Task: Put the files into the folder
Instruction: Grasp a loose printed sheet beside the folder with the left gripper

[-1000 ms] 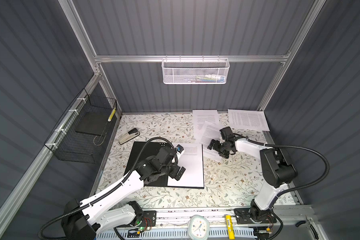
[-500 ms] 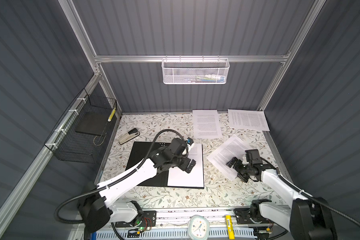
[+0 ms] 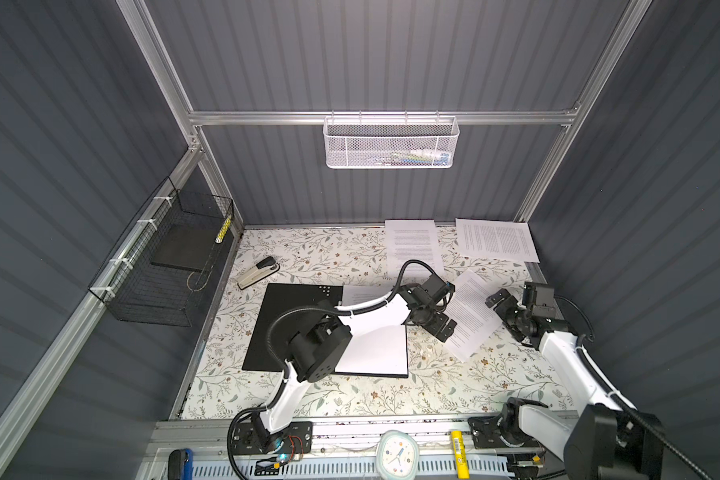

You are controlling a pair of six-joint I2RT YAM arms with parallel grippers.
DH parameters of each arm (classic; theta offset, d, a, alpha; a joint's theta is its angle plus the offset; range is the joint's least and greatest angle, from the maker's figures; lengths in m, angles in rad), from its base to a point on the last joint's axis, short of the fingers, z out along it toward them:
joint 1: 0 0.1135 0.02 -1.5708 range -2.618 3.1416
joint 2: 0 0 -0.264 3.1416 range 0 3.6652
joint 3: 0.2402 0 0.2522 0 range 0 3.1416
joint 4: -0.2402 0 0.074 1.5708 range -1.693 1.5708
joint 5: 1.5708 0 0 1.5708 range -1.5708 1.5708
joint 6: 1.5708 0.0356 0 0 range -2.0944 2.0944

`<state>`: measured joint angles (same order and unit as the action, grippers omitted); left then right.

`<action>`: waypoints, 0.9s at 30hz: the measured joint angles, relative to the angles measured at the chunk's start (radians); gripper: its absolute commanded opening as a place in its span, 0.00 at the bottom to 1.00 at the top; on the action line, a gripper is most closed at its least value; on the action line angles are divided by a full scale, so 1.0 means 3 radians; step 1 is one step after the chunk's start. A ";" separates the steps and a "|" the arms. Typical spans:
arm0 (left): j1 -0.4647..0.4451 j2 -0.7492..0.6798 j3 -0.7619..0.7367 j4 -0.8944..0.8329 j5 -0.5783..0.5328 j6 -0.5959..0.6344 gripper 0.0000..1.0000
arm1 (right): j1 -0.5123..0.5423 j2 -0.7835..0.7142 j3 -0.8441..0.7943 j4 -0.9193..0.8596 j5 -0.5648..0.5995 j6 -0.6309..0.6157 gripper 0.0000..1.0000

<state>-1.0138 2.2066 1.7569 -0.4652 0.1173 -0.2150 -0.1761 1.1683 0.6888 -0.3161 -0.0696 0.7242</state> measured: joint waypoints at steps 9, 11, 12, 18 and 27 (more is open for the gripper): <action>0.0000 0.0387 0.0320 0.0023 -0.0041 -0.0314 1.00 | -0.0272 0.1195 0.0773 0.0031 0.0015 -0.0216 0.99; 0.0000 0.0388 0.0313 0.0069 -0.0038 -0.0423 1.00 | -0.0324 0.1359 0.0773 0.0022 -0.0032 -0.0237 0.99; 0.0000 0.0388 0.0303 0.0088 -0.0038 -0.0456 1.00 | -0.0340 0.1415 0.0773 0.0018 -0.0043 -0.0245 0.99; 0.0000 0.0270 0.0013 0.0393 -0.0041 -0.0610 1.00 | -0.0409 0.1722 0.1013 -0.0103 -0.0146 -0.0365 0.99; 0.0000 -0.0083 -0.0600 0.0694 -0.0048 -0.0814 1.00 | -0.0492 0.2031 0.1237 -0.0174 -0.0469 -0.0525 0.99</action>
<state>-1.0138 2.1818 1.5768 -0.2569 0.1028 -0.4591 -0.3237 1.7775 1.0599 -0.3683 -0.2104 0.5667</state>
